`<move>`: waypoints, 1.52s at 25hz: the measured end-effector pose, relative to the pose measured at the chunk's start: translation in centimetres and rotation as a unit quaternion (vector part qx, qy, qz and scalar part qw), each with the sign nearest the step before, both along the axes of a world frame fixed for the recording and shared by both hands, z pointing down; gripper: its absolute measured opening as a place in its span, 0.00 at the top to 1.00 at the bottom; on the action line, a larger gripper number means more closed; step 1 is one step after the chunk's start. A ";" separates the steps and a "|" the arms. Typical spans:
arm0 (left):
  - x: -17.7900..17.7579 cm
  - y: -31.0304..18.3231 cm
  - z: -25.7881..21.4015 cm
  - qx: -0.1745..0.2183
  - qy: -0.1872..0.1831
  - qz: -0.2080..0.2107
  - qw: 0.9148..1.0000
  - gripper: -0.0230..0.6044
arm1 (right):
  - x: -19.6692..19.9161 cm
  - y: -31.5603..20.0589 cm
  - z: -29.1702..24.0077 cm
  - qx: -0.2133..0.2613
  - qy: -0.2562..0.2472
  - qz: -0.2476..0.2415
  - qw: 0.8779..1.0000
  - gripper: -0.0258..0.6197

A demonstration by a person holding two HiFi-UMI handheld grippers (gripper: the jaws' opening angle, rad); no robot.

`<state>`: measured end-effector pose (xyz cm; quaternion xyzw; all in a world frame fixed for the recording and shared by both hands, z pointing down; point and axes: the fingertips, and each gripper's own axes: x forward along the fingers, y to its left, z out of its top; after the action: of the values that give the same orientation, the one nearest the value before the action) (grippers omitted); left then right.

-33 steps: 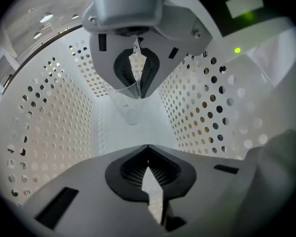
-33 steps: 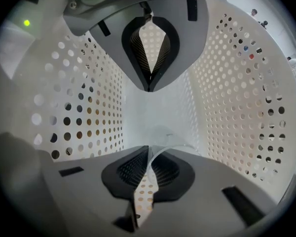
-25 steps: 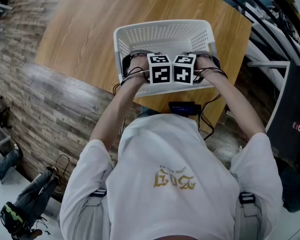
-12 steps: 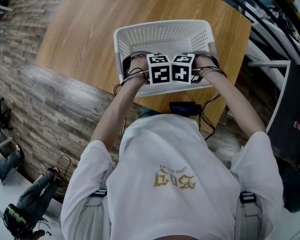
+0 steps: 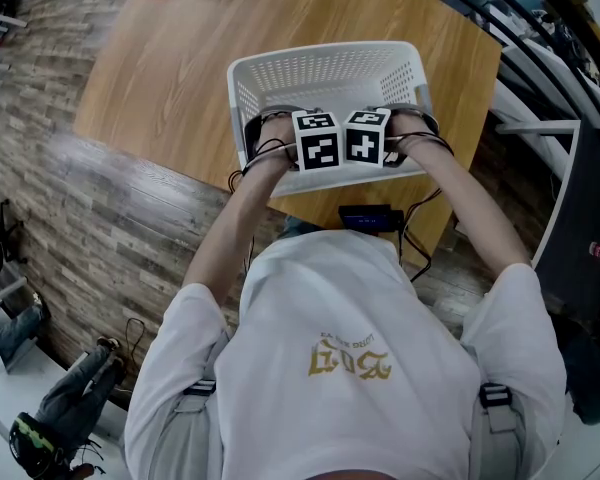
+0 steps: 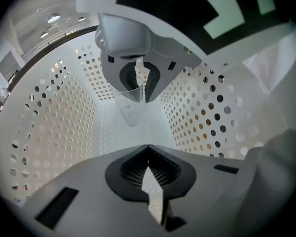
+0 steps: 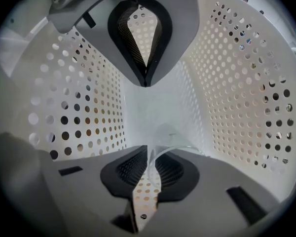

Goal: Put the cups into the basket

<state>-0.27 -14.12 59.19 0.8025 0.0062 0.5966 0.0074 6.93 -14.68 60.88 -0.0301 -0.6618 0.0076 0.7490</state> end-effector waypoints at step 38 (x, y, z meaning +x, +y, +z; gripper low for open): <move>-0.3 -0.5 -1.3 0.014 0.012 -0.010 1.000 0.95 | 0.0 0.1 -0.7 0.004 0.000 0.019 1.000 0.82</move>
<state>-0.55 -14.59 57.85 0.8095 -0.0100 0.5870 0.0025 6.89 -14.62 60.21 -0.0145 -0.6624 0.0193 0.7487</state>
